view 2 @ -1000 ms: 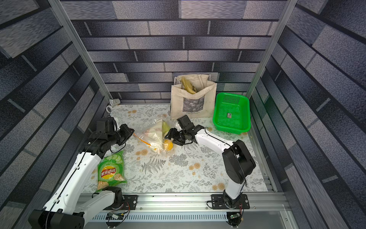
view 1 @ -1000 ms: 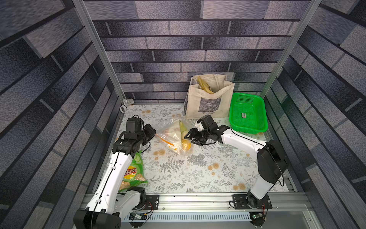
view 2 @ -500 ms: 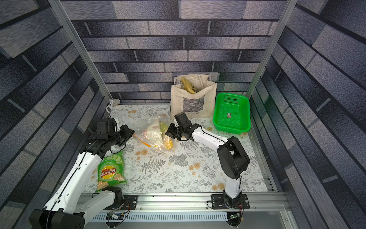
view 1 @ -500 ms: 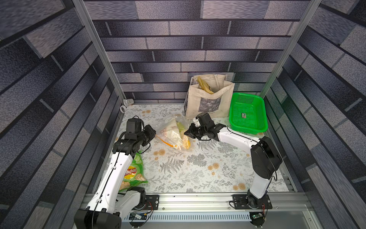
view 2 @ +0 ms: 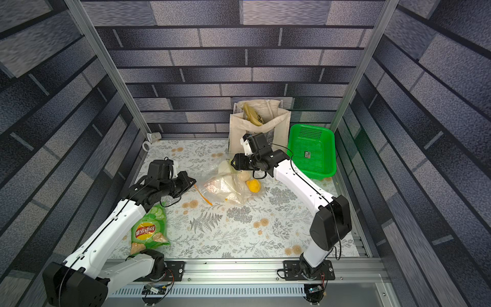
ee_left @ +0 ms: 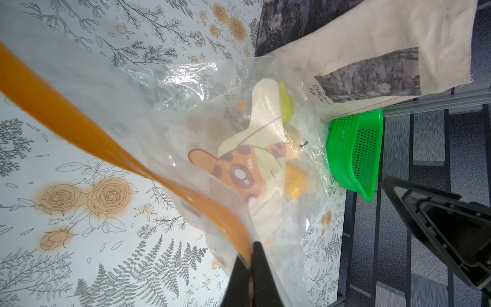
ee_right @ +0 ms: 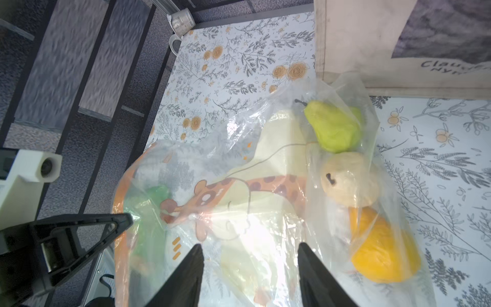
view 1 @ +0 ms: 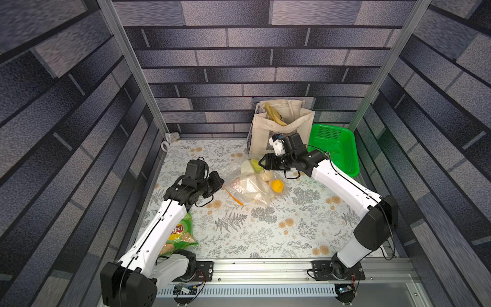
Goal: Open the zip-top bag and take out the pear
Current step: Adjust the zipper food storage bag at the center of the board.
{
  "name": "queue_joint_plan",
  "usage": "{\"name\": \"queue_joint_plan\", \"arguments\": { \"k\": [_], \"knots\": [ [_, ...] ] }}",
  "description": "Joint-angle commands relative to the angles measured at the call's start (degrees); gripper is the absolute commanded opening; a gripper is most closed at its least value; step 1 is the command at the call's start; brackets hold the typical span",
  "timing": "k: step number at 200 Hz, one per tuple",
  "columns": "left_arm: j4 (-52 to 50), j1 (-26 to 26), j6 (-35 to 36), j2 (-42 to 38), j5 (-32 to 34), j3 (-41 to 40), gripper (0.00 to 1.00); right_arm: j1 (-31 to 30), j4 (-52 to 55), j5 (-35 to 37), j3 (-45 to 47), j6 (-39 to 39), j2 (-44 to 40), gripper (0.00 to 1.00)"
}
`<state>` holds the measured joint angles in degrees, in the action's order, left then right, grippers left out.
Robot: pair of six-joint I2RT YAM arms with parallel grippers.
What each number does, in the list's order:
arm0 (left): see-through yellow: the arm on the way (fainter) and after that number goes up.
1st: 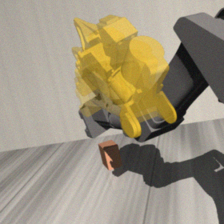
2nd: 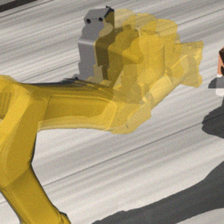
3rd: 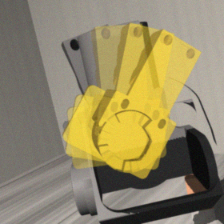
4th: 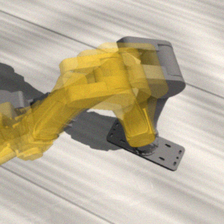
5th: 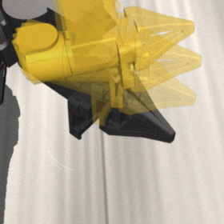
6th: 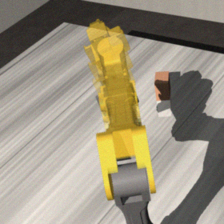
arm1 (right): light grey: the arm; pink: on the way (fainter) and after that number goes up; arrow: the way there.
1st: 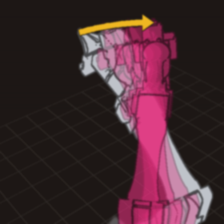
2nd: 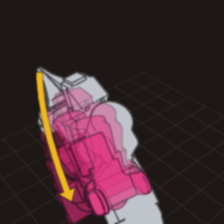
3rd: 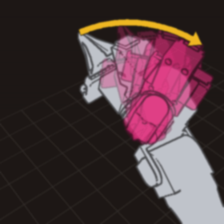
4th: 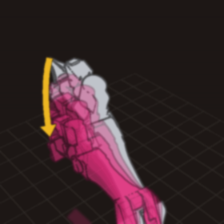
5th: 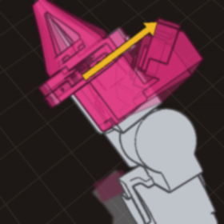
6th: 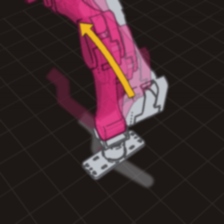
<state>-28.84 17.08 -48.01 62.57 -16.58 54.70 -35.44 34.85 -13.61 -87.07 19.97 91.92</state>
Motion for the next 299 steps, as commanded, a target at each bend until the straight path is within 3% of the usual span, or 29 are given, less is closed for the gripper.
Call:
{"name": "queue_joint_plan", "arguments": {
  "k": [1,51,58,86,163,172,183,196,210,219,238,278,299],
  "knots": [
    [2.3,1.1,2.3,1.4,-0.9,0.4,0.0,-1.5,6.3,-4.1,3.0,-9.3,-6.0,0.63],
    [3.3,4.2,4.1,4.3,-4.0,3.0,0.0,-9.0,3.0,-8.9,3.5,-9.9,-5.7,0.67],
    [3.3,4.5,4.1,4.3,-3.8,3.3,0.0,-9.9,2.1,-9.5,3.2,-9.4,-4.9,0.77],
    [3.1,4.9,4.5,4.1,-3.2,4.1,0.0,-13.0,0.9,-8.5,0.7,-8.0,-0.5,0.81],
    [2.5,4.7,5.0,2.0,-1.7,4.3,0.0,-17.8,2.4,-5.3,-3.8,-7.4,6.3,0.7],
    [2.2,4.5,5.2,2.0,-1.7,4.5,0.0,-18.5,3.0,-3.5,-4.0,-7.5,6.7,0.63],
    [1.7,4.0,5.3,1.8,-1.5,4.8,0.01,-18.6,2.0,-3.3,-3.0,-6.8,6.4,0.43],
    [1.4,2.8,5.1,1.4,-1.6,4.7,0.09,-18.6,-0.4,-2.2,-1.0,-6.0,5.1,0.17],
    [1.3,0.7,5.2,0.5,-2.7,4.6,0.21,-18.7,-2.4,-0.7,0.6,-6.1,3.4,0.0],
    [0.9,-1.1,5.2,0.1,-3.5,4.5,0.39,-18.6,-2.7,0.2,0.8,-6.7,2.8,0.0],
    [-0.5,-6.3,5.8,-1.4,-5.9,4.6,0.61,-18.4,-2.2,1.6,0.5,-7.5,2.7,0.0],
    [-8.0,-18.0,11.1,-4.8,-7.5,6.5,0.85,-17.0,-3.4,1.2,1.4,-6.2,2.3,0.0],
    [-10.1,-23.1,11.9,-3.7,-10.4,5.9,0.88,-16.3,-4.2,-1.6,2.0,-5.8,2.5,0.0]
  ]
}}
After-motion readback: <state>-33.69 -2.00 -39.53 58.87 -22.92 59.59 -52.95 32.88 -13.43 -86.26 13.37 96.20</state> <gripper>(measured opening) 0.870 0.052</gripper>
